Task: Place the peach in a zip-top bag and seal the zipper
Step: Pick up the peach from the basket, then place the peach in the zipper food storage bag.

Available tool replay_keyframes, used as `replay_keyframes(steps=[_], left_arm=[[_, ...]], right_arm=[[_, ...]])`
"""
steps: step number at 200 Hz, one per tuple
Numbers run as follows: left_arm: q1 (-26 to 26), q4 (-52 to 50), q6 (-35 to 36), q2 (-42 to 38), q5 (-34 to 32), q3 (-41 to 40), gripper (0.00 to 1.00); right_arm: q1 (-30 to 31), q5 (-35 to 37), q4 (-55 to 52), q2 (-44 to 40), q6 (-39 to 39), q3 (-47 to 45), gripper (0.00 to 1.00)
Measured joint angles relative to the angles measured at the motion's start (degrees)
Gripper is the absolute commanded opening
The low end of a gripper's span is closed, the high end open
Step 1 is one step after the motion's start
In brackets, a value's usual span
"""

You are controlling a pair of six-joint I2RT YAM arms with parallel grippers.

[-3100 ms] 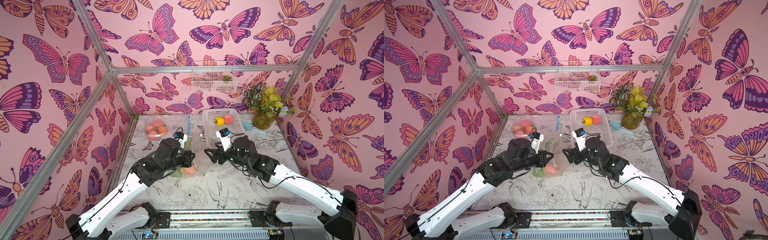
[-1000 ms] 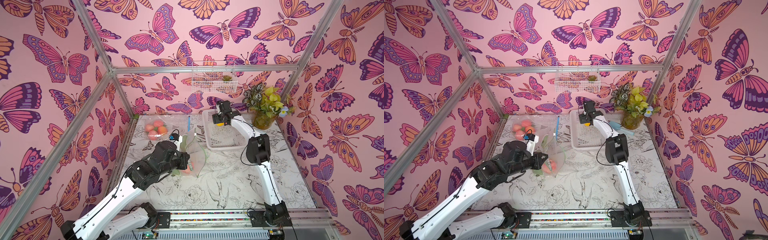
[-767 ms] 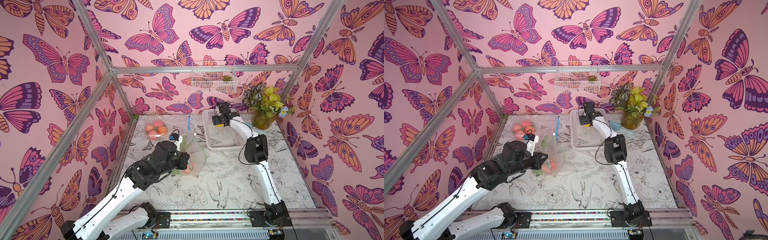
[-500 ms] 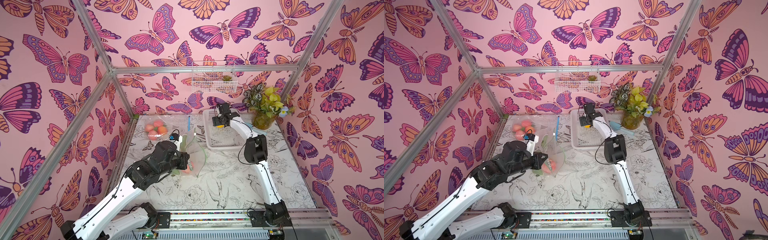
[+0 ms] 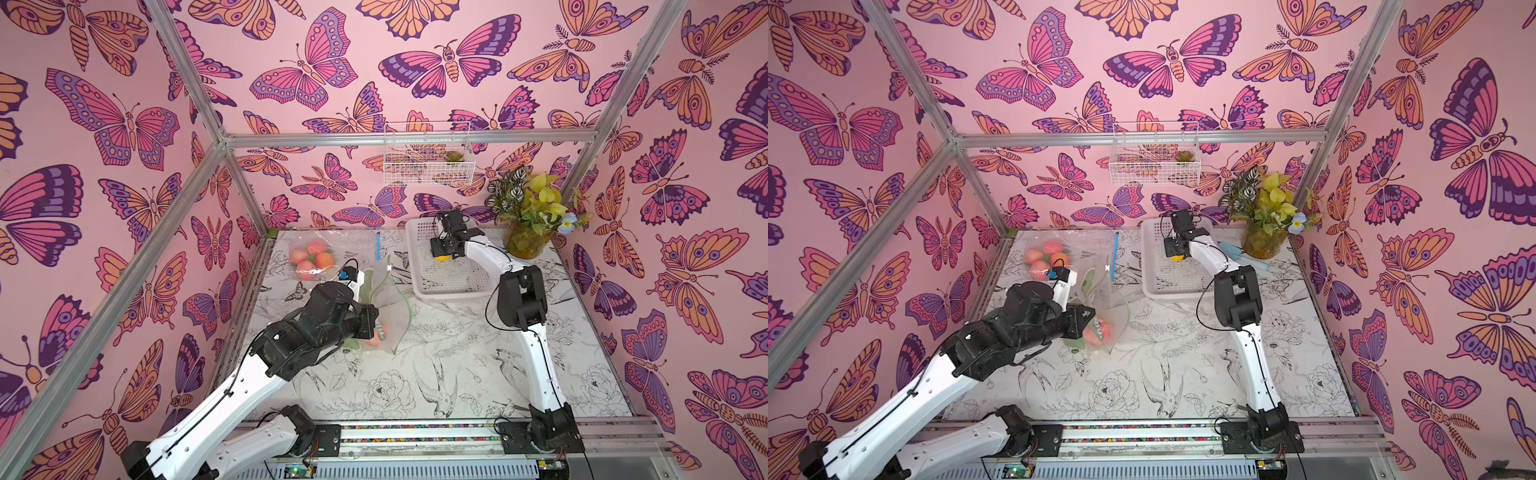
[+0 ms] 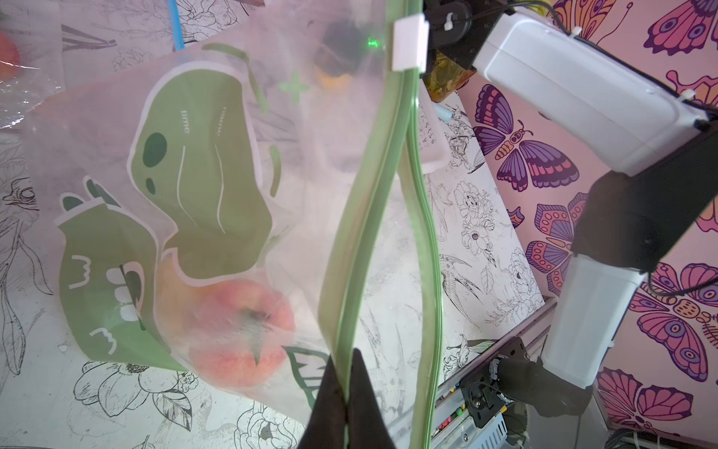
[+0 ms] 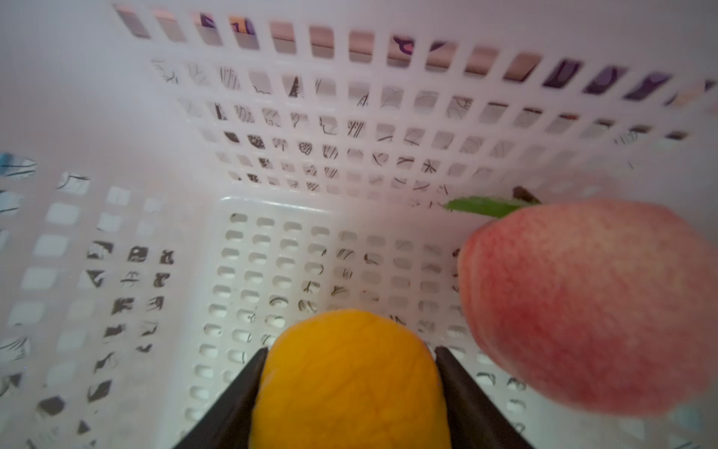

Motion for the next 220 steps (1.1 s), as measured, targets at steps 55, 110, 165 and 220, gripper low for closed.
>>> replay_keyframes(steps=[55,110,165,220], left_arm=[[0.0,0.0,0.1,0.0,0.0,0.0,0.00],[0.0,0.0,0.1,0.8,0.0,0.0,0.00],[0.0,0.7,-0.5,3.4,-0.1,0.0,0.00],[0.0,2.7,-2.2,5.9,0.2,0.1,0.00]], right_arm=[[0.0,-5.8,6.4,-18.6,1.6,-18.3,0.59],[0.0,-15.7,14.7,-42.3,4.5,-40.1,0.57],[3.2,-22.4,16.4,-62.5,7.1,-54.5,0.56],[10.1,-28.5,15.8,-76.3,8.0,-60.7,0.56]])
